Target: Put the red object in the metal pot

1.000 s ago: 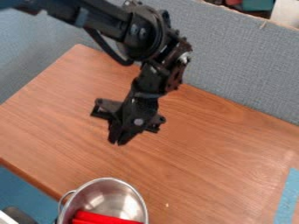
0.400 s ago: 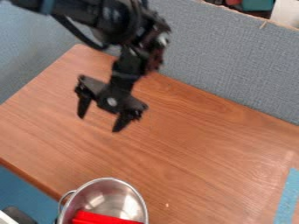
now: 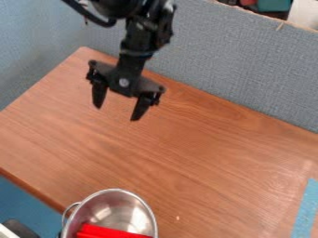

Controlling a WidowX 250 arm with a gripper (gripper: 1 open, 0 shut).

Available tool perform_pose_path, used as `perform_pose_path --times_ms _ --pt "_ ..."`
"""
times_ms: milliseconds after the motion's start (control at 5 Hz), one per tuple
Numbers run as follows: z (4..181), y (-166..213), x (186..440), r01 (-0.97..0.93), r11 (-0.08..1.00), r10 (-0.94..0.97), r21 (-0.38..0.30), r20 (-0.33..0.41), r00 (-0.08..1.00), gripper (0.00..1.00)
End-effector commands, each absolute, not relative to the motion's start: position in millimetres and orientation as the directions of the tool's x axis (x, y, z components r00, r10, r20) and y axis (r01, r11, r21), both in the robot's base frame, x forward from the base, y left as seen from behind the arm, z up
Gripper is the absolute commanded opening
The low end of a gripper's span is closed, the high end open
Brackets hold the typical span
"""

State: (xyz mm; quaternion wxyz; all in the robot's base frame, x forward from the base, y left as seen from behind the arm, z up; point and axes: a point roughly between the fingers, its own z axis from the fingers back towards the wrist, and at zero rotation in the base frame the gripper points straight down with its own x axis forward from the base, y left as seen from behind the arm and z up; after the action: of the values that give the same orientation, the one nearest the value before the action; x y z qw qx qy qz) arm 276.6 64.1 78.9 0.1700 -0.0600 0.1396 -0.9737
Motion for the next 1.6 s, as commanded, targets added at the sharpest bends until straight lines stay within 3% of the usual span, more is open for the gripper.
perform_pose_path --times_ms 0,200,600,800,1000,1200,1400 --pt "88.7 17.1 269.8 0.298 -0.920 -0.319 -0.255 0.045 -0.947 1.00" --pt "85.7 -32.6 262.0 0.233 -0.947 -0.250 -0.220 0.051 -0.967 1.00" --pt "70.4 -66.8 222.8 -0.214 -0.975 0.212 -0.055 0.052 -0.976 1.00" --pt "56.9 -54.5 195.8 -0.151 -0.988 0.149 -0.023 0.072 -0.986 1.00" --pt "46.5 -17.2 176.0 -0.007 -1.000 0.005 -0.020 0.068 -0.998 1.00" --pt "73.2 -2.0 173.3 0.241 -0.970 -0.240 0.010 0.066 -0.969 1.00" --pt "97.1 -18.9 176.3 0.433 -0.901 -0.432 0.018 0.041 -0.901 1.00"
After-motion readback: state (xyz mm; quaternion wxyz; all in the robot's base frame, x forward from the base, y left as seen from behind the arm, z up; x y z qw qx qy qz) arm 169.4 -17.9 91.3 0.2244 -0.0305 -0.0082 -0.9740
